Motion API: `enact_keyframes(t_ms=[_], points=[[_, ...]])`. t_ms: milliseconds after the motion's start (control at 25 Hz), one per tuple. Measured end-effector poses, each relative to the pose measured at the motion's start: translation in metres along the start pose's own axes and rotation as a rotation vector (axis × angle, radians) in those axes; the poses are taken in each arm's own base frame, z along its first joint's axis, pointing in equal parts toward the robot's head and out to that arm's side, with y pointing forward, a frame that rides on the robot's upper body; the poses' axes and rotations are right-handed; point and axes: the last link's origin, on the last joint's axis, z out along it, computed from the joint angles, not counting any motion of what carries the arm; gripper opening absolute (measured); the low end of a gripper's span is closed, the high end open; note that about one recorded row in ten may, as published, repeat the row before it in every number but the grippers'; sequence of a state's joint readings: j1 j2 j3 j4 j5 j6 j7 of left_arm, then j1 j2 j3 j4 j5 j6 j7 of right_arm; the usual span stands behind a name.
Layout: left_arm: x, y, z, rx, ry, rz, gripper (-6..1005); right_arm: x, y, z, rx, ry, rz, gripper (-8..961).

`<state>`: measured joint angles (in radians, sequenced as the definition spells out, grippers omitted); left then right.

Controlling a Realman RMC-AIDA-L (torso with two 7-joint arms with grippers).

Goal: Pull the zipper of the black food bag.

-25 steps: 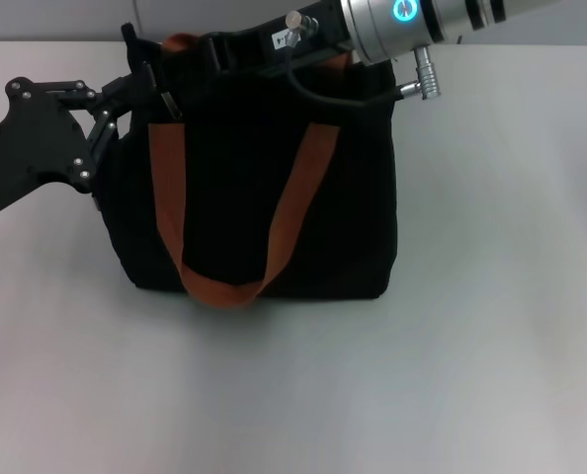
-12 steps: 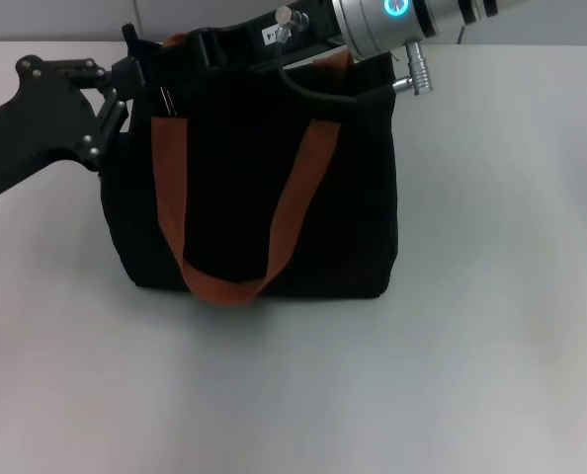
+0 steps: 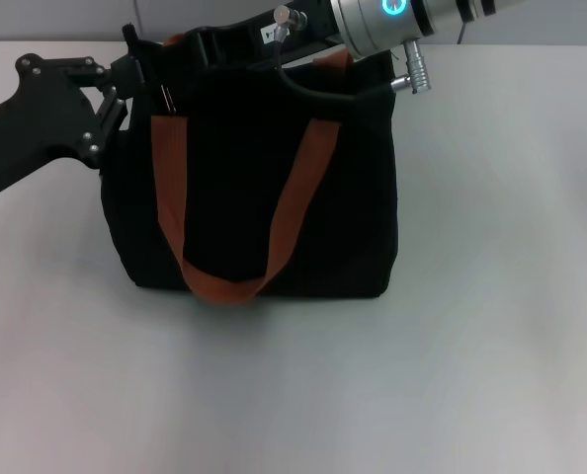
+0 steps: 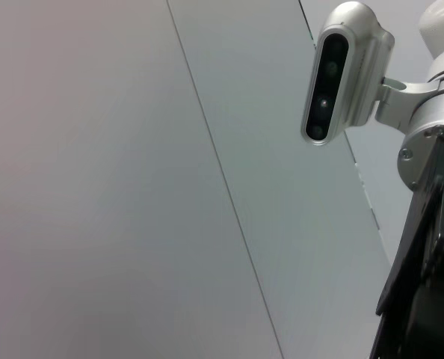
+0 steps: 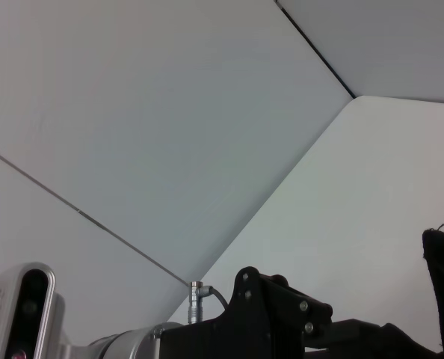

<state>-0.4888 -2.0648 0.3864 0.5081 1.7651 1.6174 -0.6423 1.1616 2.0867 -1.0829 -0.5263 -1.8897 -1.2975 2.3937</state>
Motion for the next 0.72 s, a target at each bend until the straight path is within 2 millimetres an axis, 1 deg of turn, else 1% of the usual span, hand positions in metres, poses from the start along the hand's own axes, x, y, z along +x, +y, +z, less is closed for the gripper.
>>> enact_keyframes(t_ms=[160,240,320,480,720], points=[[0.004,-0.001,0.009,-0.017,0.015,0.008,62,0.0,0.0,0.0,-0.002,-0.004,-0.003,726],[0.004,-0.002,0.01,-0.018,0.018,0.008,63,0.0,0.0,0.0,-0.002,-0.005,-0.005,722],[0.005,-0.002,0.009,-0.017,0.02,0.007,64,0.0,0.0,0.0,-0.002,-0.004,-0.006,719],[0.003,-0.001,0.001,-0.005,0.018,0.002,66,-0.001,0.0,0.0,-0.002,-0.003,-0.007,712],[0.003,-0.001,-0.002,-0.001,0.013,0.002,69,-0.001,0.0,0.0,0.0,-0.006,-0.008,701]])
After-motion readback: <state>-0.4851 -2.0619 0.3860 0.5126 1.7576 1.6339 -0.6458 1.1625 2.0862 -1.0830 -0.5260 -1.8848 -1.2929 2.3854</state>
